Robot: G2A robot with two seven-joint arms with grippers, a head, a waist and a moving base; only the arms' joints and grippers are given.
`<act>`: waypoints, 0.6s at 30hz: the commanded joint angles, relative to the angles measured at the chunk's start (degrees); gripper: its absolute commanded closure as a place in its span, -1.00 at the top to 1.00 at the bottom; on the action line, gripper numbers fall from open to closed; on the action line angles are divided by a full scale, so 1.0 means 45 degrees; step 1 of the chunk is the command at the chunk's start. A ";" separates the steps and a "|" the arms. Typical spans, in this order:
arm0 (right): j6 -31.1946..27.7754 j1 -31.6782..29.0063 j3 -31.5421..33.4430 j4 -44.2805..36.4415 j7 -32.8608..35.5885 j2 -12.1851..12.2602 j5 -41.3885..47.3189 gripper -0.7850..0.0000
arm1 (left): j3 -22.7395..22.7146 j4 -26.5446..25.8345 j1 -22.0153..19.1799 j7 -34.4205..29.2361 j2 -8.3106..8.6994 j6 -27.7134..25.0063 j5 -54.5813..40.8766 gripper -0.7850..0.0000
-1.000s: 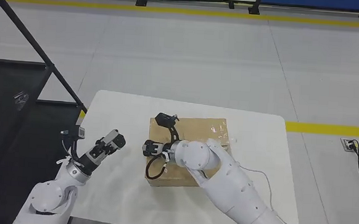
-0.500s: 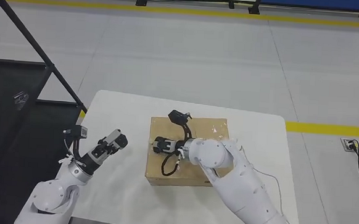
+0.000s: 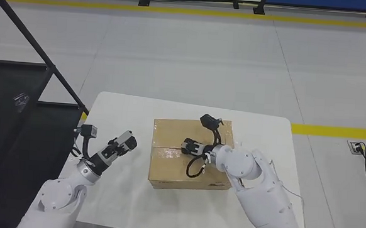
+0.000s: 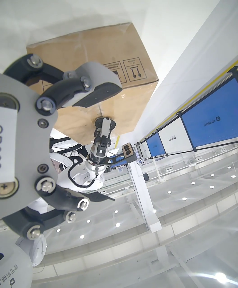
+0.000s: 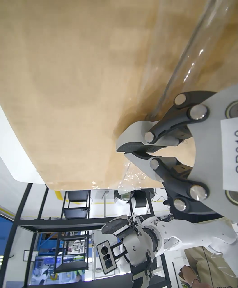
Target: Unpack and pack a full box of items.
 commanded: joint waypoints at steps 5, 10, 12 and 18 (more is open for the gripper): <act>0.0111 -0.0392 0.0895 -0.0338 -0.0059 0.0240 -0.0136 -0.97 | 0.0109 0.0133 -0.0140 -0.0018 -0.0006 0.0024 -0.0013 1.00; -0.0146 -0.0706 0.1794 -0.0476 0.0002 0.0446 0.0160 -0.92 | 0.0190 0.0254 -0.0270 -0.0030 -0.0012 0.0029 -0.0034 1.00; -0.0143 -0.0825 0.2162 -0.0458 -0.0027 0.0534 0.0192 -0.92 | 0.0211 0.0331 -0.0349 -0.0063 -0.0012 0.0032 -0.0042 1.00; -0.0537 -0.1131 0.3241 -0.0295 0.0104 0.0765 0.0855 -0.92 | 0.0329 0.0556 -0.0586 -0.0164 -0.0020 0.0044 -0.0084 1.00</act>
